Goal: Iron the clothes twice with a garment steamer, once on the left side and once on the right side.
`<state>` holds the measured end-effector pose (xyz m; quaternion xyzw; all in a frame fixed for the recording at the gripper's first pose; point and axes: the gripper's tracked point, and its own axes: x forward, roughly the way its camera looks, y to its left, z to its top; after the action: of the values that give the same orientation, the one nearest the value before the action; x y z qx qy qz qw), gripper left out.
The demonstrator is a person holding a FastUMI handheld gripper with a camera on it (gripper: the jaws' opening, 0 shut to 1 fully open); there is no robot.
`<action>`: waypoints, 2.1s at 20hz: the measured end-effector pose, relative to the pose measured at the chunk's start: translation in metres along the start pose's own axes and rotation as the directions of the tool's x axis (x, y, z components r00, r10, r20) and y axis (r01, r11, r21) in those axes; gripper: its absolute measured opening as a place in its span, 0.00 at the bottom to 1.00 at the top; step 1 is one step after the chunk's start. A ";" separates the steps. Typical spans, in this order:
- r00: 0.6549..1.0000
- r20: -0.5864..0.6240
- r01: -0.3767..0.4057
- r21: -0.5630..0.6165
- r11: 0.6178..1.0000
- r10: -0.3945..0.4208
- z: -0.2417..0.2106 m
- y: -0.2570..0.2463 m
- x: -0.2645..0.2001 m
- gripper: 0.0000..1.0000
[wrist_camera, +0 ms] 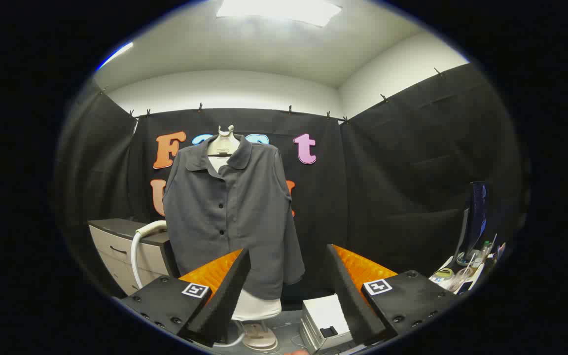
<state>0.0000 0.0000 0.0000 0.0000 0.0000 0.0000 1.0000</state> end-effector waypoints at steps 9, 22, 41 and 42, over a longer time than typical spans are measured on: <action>1.000 -0.014 0.009 0.008 1.000 -0.008 -0.003 -0.002 0.006 0.98; 1.000 -0.022 -0.015 -0.002 1.000 0.015 -0.005 0.009 0.019 0.98; 0.948 0.004 -0.319 0.054 0.946 0.319 0.010 0.084 0.019 0.98; 0.943 -0.002 -0.332 0.038 0.942 0.332 0.012 0.095 0.025 0.98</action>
<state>0.0252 0.0953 0.0117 0.0185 0.0043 0.1686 0.9855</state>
